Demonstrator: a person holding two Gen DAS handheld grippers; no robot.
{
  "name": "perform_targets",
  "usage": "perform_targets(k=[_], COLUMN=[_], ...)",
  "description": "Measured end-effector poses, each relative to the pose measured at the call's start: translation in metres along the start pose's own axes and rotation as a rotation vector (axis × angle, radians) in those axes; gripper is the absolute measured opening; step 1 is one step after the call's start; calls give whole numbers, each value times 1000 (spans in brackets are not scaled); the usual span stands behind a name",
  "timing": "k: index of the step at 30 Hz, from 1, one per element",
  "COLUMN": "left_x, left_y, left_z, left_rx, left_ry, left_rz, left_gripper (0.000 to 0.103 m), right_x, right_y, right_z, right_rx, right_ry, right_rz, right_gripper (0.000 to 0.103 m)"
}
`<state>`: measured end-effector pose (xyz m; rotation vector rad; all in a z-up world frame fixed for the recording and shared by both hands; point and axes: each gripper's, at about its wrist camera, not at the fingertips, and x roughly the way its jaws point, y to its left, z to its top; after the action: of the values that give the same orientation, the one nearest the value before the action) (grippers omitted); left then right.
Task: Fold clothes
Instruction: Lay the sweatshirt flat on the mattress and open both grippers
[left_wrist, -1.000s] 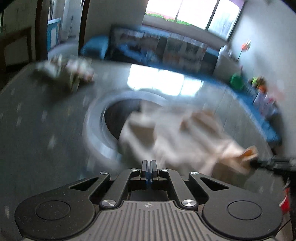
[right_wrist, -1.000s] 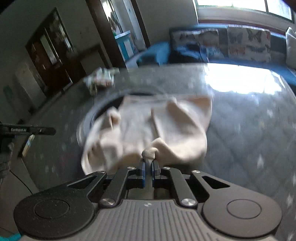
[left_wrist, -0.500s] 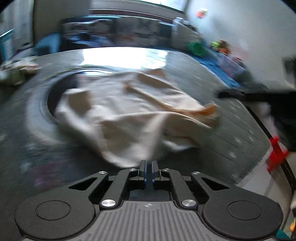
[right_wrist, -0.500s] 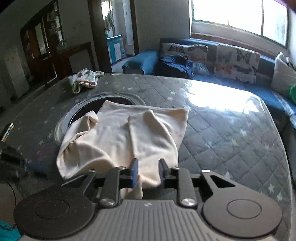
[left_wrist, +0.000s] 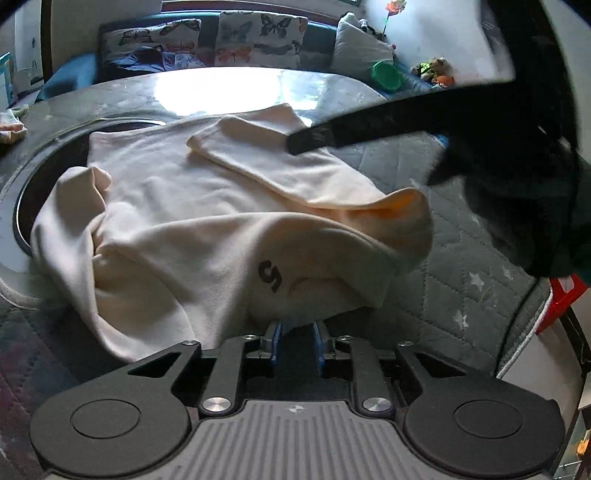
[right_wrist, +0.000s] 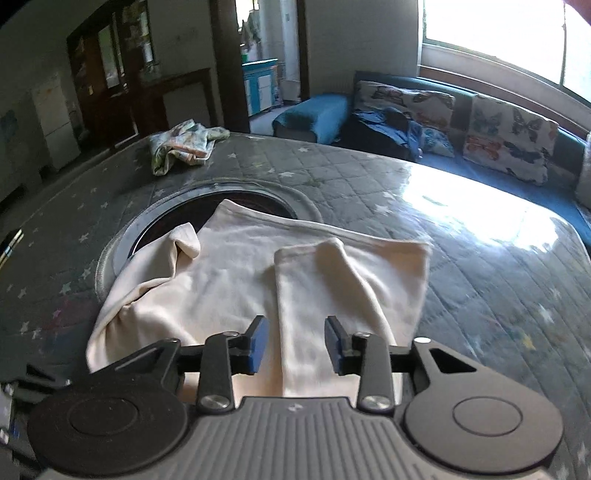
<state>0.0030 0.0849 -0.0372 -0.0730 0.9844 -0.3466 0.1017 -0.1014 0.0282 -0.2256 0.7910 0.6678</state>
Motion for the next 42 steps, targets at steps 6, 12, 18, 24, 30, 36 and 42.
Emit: perform_targets(k=[6,12,18,24,30,36,42], left_x=[2,-8,-13,-3,1,1,-6], left_y=[4,1,7,10,12,11,8], left_z=[-4,-13,0,2,2,0,-7], left_rx=[-12,10,-28,-42,-50,-68,-44], left_ry=[16,44,-8,-11,-7,-5,-11], left_rz=[-17,-53,21,65,56,46,20], left_gripper=[3,2,18,27,24,11,7], right_x=[47,73,73,56,54,72,21], right_y=[6,11,7,-5,-4,6,-30], right_z=[12,5,1,-1,5,4,1], right_rx=[-36,-74,-90,-52,-43,-77,42], right_ry=[44,76,63,8,1,26,-109], right_rz=[19,-8,-51,-103,-73,-72,-154], right_gripper=[36,38,14,4,4,5,4])
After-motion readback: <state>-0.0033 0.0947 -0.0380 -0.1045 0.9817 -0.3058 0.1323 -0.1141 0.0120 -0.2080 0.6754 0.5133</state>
